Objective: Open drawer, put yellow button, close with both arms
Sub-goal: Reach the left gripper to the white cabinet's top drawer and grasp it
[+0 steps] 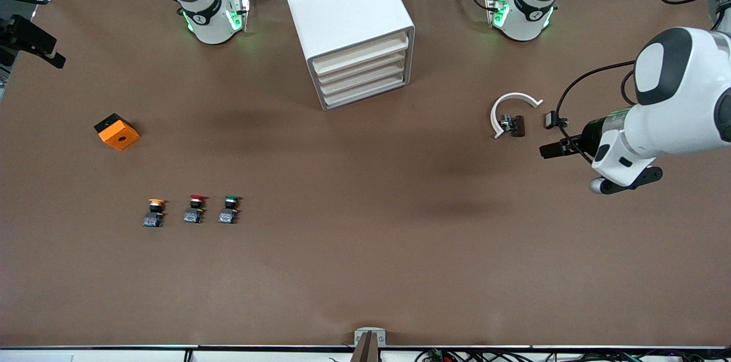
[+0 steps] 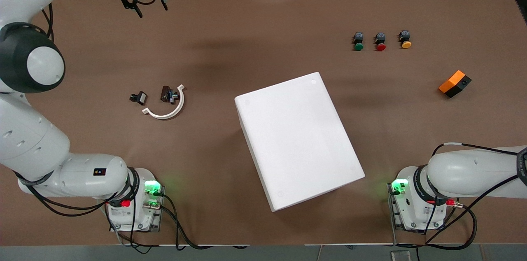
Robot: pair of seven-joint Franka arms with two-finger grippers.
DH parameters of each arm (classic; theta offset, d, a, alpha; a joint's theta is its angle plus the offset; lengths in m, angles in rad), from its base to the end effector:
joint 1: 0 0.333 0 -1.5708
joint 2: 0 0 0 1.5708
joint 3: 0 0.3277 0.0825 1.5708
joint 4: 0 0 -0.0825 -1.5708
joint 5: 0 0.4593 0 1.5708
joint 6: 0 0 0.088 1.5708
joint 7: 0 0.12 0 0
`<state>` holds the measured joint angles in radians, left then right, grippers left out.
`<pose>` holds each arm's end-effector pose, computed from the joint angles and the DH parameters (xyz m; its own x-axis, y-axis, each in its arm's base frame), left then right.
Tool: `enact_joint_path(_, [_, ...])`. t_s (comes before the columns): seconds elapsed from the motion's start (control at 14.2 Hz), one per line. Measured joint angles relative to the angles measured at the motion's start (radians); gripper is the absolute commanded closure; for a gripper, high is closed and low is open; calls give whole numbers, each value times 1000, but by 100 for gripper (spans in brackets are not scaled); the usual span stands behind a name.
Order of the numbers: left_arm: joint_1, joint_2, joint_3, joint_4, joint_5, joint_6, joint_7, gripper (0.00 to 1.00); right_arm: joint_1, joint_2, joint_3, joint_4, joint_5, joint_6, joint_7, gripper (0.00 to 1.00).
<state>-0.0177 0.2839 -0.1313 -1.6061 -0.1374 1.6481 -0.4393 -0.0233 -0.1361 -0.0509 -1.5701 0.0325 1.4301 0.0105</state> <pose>0.6809 -0.1108 0.4242 0.9122 0.2929 -0.2864 0.3194 -0.9463 0.0493 0.5672 -0.0401 0.6929 0.9968 -0.0796 -0.0044 -0.0797 -0.9961 -0.0391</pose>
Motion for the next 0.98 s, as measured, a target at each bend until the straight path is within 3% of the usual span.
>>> enact_joint_path(0.63, [-190, 128, -6, 1, -17, 4, -616, 0, 0, 0, 2, 0, 0, -1, 0, 0])
enact_joint_path(0.98, [-307, 185, -7, 4, -22, 29, -1117, 0, 3, 0, 4, 0, -17, 0, -12, 0])
